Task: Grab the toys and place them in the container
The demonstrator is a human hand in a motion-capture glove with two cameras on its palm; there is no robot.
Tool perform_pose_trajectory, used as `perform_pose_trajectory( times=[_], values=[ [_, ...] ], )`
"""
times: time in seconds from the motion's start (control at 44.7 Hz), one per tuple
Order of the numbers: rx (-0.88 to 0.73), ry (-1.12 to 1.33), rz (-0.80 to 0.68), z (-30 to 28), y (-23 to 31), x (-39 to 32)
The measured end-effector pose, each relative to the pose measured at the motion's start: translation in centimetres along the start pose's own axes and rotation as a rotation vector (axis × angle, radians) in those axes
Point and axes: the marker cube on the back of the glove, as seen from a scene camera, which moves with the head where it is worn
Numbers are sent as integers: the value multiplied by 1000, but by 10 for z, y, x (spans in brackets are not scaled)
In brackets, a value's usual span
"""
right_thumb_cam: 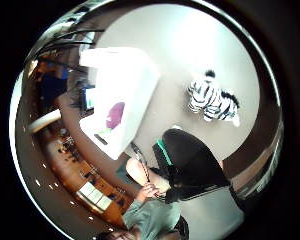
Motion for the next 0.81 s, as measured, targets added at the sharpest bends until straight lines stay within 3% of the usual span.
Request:
perform_pose_trajectory(
  times=[0.291,0.403,0.56,0.806],
  values=[
    [-140,-61,75,137,-43,39],
    [-71,-118,90,173,-56,41],
    [100,-61,119,170,-64,35],
    [-25,-77,113,133,-44,33]
  ],
)
